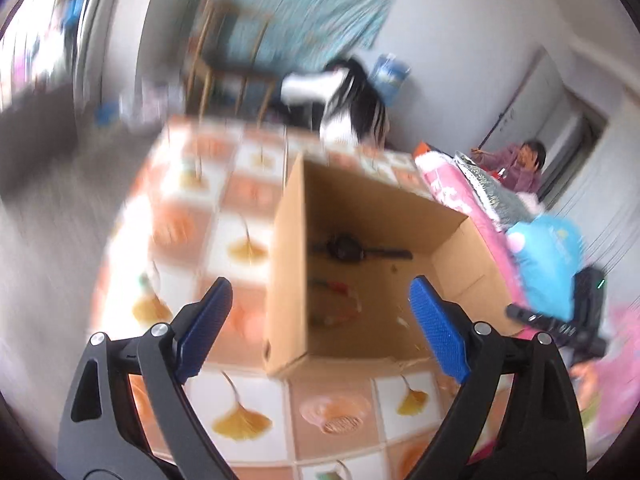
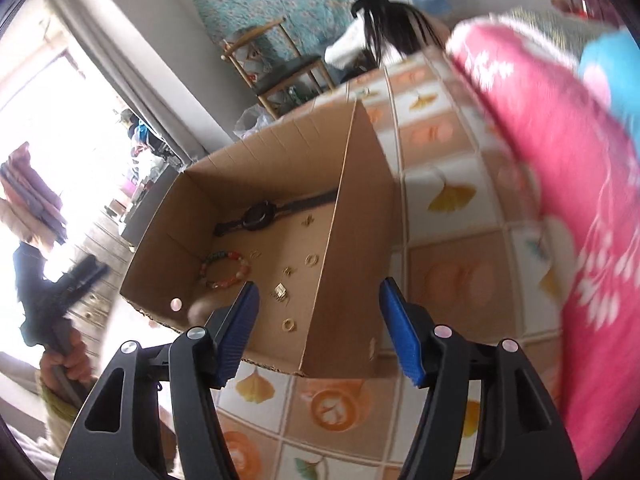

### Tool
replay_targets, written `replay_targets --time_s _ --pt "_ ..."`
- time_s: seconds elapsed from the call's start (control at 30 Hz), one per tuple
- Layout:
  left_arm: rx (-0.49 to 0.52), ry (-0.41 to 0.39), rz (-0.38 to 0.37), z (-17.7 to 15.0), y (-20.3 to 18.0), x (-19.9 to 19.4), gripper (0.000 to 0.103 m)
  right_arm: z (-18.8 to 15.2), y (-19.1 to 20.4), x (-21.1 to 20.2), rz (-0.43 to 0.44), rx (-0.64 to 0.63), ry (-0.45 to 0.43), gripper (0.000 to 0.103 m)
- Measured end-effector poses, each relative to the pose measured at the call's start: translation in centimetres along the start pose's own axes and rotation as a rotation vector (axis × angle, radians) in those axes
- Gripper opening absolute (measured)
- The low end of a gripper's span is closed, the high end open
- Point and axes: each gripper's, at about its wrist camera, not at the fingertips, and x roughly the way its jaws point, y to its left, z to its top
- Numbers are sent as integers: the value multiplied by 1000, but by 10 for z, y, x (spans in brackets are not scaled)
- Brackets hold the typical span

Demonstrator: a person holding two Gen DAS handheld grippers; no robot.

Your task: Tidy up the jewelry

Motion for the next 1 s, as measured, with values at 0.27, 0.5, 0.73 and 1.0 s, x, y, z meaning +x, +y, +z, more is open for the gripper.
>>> replay_targets --time_s 0.27,0.5,0.73,1.0 --pt "-133 113 -180 -21 13 42 86 -4 16 17 -22 -15 49 63" --pt "-66 99 -128 -31 -8 32 86 -5 20 17 -47 -34 61 63" --pt "-70 108 -157 -49 -9 10 86 -13 18 9 -59 -47 56 63" --pt "-80 118 -169 -80 -18 -17 86 -30 14 -7 -47 -32 57 63"
